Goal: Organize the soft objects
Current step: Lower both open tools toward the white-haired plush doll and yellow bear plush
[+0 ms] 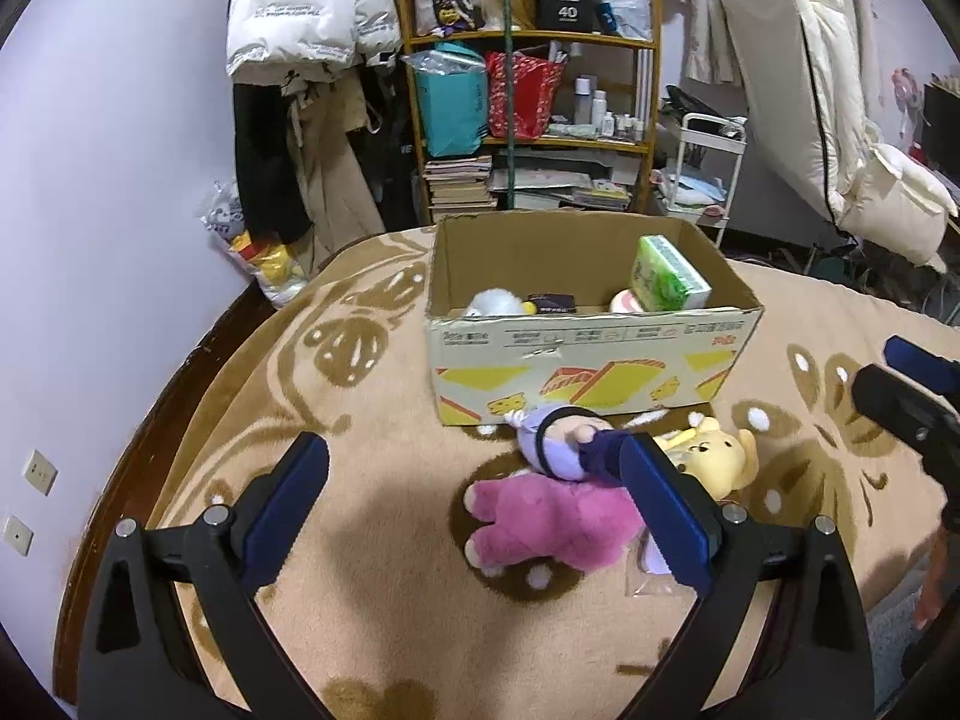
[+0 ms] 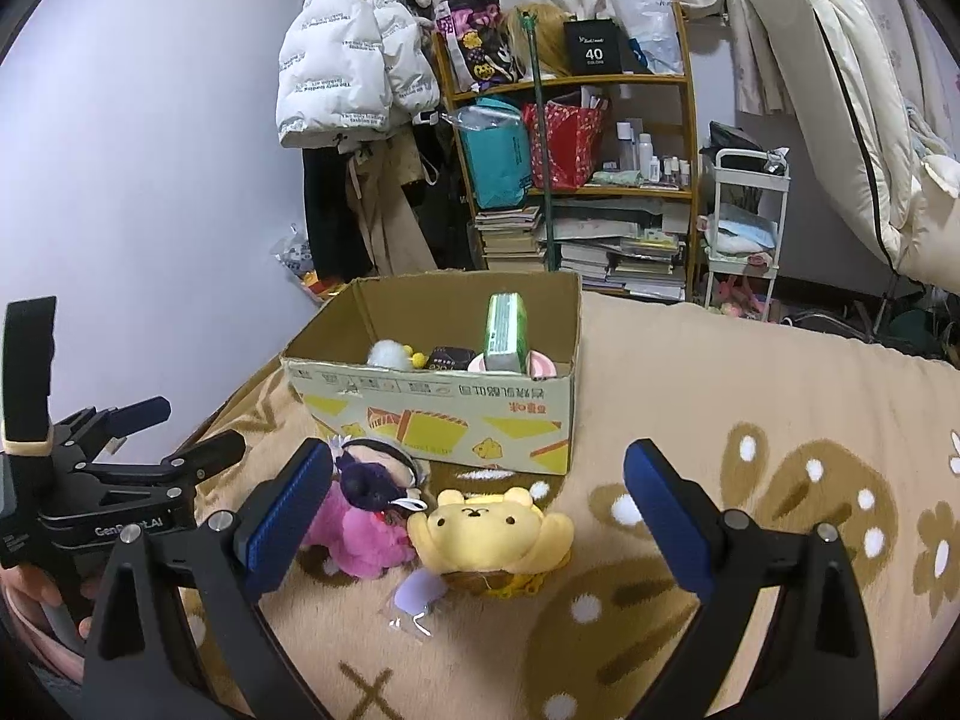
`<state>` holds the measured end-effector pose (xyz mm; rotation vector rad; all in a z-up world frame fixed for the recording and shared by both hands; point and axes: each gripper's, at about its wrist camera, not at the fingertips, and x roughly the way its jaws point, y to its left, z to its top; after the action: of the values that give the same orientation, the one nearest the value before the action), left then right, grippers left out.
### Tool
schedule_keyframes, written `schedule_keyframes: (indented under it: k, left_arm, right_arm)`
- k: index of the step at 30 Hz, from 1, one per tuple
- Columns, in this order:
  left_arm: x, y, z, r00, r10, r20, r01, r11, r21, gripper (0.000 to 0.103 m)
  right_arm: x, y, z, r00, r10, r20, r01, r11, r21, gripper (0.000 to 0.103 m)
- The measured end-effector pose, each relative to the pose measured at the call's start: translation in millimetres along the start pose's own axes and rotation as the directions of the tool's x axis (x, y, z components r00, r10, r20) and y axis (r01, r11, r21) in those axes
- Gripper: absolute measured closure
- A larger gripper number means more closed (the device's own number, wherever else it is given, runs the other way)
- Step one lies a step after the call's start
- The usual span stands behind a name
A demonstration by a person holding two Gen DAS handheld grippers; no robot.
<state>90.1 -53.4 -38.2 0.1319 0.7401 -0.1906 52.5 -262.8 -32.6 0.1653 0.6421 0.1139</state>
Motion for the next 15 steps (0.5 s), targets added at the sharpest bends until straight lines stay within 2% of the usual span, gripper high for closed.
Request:
schedule_keyframes:
  k: [9, 15]
  left_arm:
    - [17, -26, 2, 0.999, -0.037, 0.003, 0.036, 0.996, 0.078, 0.006]
    - [37, -42, 4, 0.998, -0.065, -0.023, 0.067, 0.992, 0.108, 0.006]
  right_arm:
    - [28, -14, -1, 0.998, 0.004, -0.061, 0.0, 0.998, 0.069, 0.001]
    - [46, -24, -2, 0.995, 0.0, -0.095, 0.01, 0.994, 0.105, 0.001]
